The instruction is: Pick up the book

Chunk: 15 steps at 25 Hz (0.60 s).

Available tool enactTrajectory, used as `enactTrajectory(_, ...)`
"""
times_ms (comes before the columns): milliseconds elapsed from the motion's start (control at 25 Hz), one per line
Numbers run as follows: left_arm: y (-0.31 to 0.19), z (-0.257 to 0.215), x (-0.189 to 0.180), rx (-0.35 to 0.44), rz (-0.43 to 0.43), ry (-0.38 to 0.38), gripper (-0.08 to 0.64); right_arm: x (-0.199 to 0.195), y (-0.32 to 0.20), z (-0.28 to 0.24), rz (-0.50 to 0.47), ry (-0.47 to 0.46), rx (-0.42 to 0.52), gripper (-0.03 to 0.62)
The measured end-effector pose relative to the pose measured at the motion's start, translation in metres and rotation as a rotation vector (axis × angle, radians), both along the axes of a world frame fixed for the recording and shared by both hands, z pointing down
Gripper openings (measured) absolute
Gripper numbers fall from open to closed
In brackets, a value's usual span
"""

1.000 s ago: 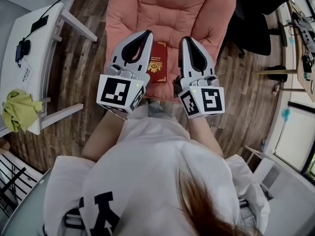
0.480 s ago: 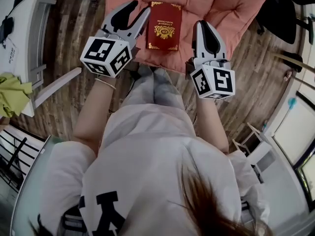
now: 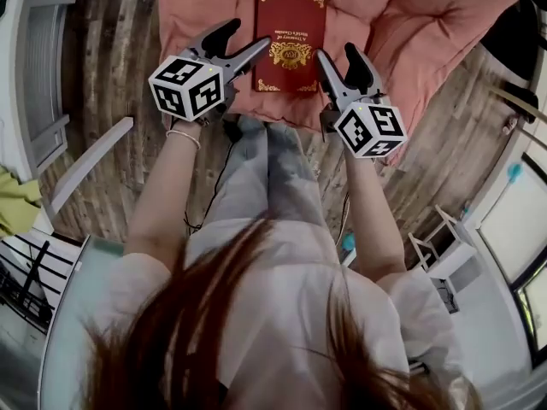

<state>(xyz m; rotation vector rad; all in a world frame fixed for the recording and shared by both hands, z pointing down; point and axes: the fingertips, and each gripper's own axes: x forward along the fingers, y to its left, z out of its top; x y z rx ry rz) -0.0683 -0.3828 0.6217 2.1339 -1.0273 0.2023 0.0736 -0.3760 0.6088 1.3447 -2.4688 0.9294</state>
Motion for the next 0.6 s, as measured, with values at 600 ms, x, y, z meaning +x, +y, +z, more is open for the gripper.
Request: enactTrajectory(600, 0.015, 0.141, 0.025, -0.307, -0.013, -0.111, 0.322, 0.009, 0.013, 0.167, -0.037, -0.017, -0.312, 0.350)
